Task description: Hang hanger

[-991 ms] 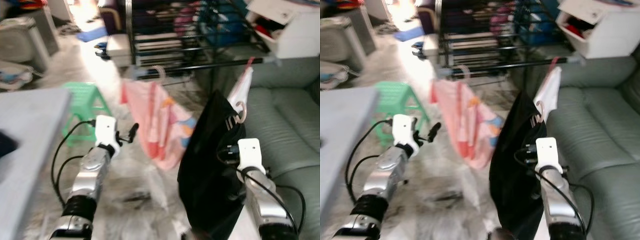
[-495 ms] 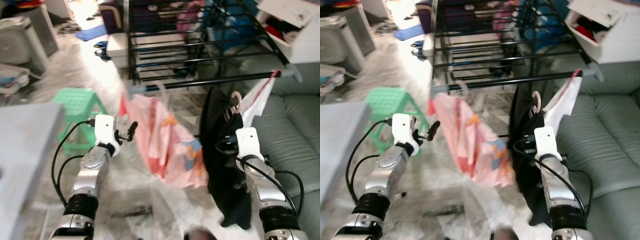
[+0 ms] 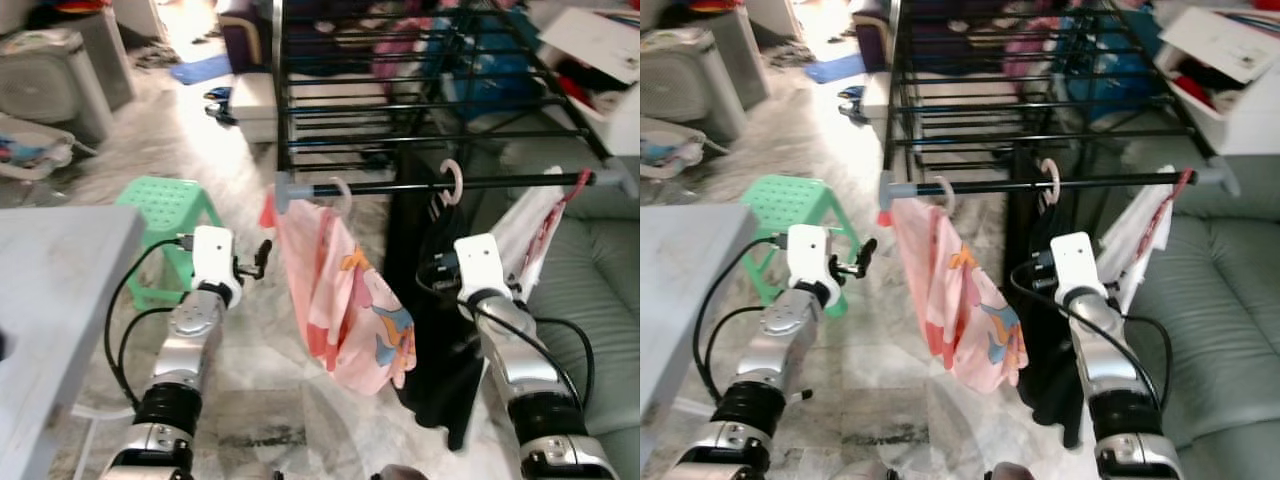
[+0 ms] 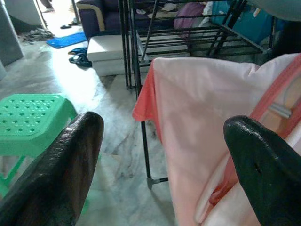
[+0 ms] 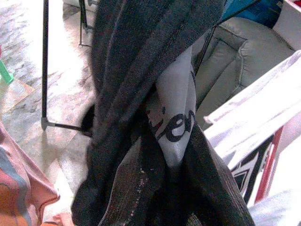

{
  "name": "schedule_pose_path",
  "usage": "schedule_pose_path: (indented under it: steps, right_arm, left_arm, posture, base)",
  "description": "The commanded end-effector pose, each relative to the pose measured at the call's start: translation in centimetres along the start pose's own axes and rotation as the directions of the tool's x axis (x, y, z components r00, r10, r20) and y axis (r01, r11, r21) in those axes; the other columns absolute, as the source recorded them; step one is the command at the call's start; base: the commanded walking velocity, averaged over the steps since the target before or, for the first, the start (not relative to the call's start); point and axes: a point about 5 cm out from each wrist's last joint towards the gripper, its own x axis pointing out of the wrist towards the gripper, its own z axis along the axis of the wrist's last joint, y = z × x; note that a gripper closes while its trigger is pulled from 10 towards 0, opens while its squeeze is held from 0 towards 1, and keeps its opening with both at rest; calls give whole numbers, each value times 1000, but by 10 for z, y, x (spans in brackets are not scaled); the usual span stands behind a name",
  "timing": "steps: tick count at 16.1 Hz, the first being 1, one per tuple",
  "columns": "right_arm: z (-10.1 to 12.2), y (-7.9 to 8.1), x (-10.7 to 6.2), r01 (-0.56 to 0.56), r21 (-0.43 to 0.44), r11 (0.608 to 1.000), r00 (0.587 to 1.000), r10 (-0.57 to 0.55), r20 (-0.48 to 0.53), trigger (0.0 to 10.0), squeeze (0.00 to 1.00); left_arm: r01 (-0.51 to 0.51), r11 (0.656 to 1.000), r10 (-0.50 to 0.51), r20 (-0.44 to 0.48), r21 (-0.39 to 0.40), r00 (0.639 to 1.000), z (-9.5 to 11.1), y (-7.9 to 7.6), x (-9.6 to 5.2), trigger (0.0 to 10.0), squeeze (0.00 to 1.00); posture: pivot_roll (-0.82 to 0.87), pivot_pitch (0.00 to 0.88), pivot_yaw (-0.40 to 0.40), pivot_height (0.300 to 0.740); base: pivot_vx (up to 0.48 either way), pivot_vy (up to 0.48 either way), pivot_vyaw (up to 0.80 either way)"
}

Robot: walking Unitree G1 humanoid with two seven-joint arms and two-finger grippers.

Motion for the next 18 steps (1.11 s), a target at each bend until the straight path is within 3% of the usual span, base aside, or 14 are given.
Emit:
schedule_pose_path:
  steps: [1,4,7,11,12,15,18]
  right_arm:
    - [21,-4,6,13,9,1000,997,-13,80,10000,0]
    - [33,-9,20,46,87,995,997,-51,55,10000,0]
    - [39,-13,35,68,209,975,997,-62,-39,10000,0]
    - [33,-4,41,57,309,949,993,-21,-119,10000,0]
    - [27,4,42,42,359,932,987,17,-160,10000,0]
    - [14,28,42,-40,341,939,972,115,-204,10000,0]
    - [6,36,40,-70,326,943,963,149,-223,10000,0]
  left_arm:
    - [-17,1000,17,5,17,1000,6,0,3,10000,0]
    - [50,999,-50,-14,2,999,4,-2,0,10000,0]
    - [37,999,-36,-21,32,999,3,-1,0,10000,0]
    - [34,999,-34,-22,36,999,4,0,1,10000,0]
    - [34,998,-33,-27,48,999,4,1,0,10000,0]
    - [36,998,-34,-44,56,998,1,4,-1,10000,0]
    - [30,998,-28,-41,63,999,2,5,-1,10000,0]
  posture:
    - [-28,0,32,740]
    - [-17,0,24,740]
    - [12,0,26,740]
    - [21,0,33,740]
    - [25,0,37,740]
    - [24,0,41,740]
    - [24,0,41,740]
  base:
    - [0,0,0]
    - [0,0,0]
    - [0,0,0]
    - [0,0,0]
    - [0,0,0]
    - [0,0,0]
    - [0,0,0]
